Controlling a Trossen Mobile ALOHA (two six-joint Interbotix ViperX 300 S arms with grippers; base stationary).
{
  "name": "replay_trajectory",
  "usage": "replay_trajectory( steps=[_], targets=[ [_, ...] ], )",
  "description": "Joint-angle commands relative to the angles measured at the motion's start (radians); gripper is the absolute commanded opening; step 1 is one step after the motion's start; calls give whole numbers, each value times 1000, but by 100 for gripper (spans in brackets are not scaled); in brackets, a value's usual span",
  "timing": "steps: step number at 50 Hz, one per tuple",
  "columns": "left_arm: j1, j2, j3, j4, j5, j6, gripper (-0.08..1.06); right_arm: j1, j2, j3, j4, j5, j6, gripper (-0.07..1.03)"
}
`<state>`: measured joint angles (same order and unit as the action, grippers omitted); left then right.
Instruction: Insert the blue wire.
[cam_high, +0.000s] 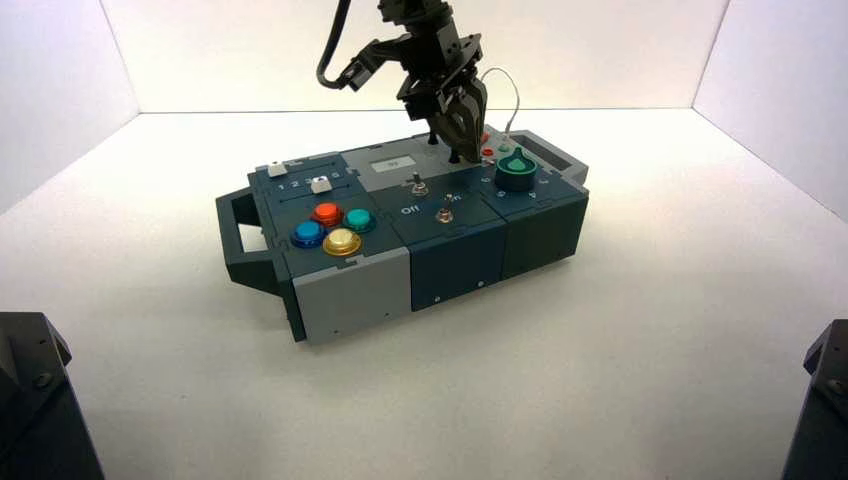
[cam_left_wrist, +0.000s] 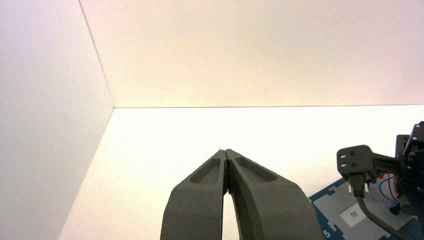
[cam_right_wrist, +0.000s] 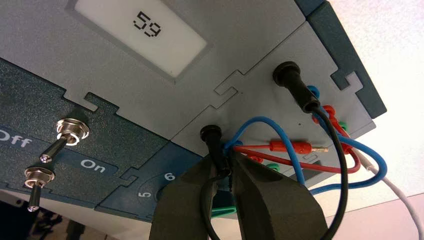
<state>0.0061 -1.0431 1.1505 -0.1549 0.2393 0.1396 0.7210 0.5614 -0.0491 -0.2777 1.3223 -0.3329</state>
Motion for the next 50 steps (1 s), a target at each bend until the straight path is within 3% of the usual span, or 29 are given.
replay_trajectory(
  steps=[1,33,50],
  targets=[
    [12,5,-25,0,-12,2,-3,-11,-3,6,17,-3,3,-2],
    [25,0,-23,2,-12,2,-3,-44,-26,-12,21,-9,43,-2],
    [34,0,-23,0,-12,2,-3,-60,-44,-34,15,-21,48,-2]
  ],
)
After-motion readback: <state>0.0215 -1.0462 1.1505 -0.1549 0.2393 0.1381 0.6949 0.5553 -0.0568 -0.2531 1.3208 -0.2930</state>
